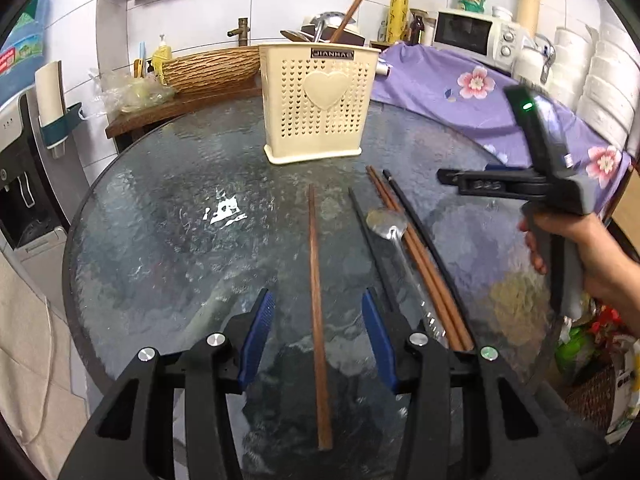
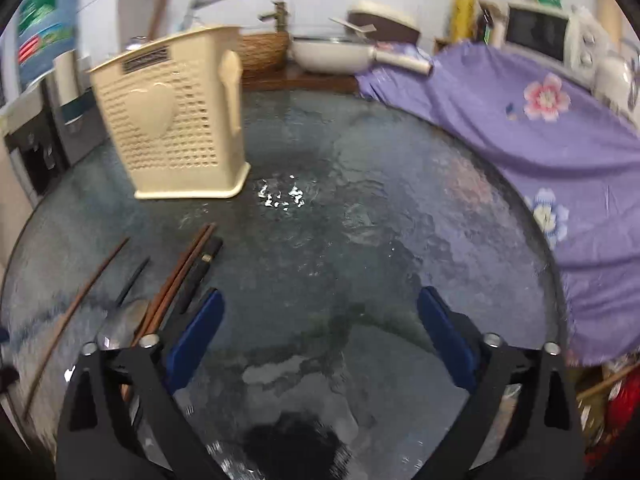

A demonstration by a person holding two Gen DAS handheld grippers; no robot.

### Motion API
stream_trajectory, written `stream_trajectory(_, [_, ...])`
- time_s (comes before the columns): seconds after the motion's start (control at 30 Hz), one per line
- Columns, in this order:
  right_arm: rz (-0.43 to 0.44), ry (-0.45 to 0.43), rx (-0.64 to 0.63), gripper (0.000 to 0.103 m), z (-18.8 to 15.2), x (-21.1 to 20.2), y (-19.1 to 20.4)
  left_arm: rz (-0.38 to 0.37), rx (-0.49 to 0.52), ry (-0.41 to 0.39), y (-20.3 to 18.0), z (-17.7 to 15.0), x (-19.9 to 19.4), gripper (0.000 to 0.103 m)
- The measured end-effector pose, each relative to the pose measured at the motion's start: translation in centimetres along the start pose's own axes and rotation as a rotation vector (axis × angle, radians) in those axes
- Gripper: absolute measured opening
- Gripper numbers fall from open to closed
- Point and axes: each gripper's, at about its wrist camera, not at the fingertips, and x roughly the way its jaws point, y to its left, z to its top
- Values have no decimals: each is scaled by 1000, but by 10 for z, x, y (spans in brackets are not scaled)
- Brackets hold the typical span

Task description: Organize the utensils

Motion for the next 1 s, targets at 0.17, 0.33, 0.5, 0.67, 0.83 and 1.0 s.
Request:
stream_trajectory(0.17, [-32, 49, 44, 98, 8, 21, -6, -1, 2, -40, -5, 13, -5, 46])
stream_trajectory(0.33, [-4, 145, 104, 99, 11, 46, -14, 9, -105, -64, 6, 37, -1, 53])
stream_trajectory(0.5, [-25, 156, 77, 99, 13, 48, -10, 93, -184, -98, 16, 71, 2, 53])
stream_trajectory(0.67, [-26, 156, 77, 99, 15, 48, -14, 369, -280, -101, 39, 112, 1, 56])
stream_trajectory(0.83, [-26, 156, 77, 99, 17, 47, -17, 864, -351, 40, 71, 136, 6, 56])
stream_trajectory(1.0, [-28, 155, 76, 99, 13, 45, -12, 1289, -590, 46, 85, 144, -33, 60])
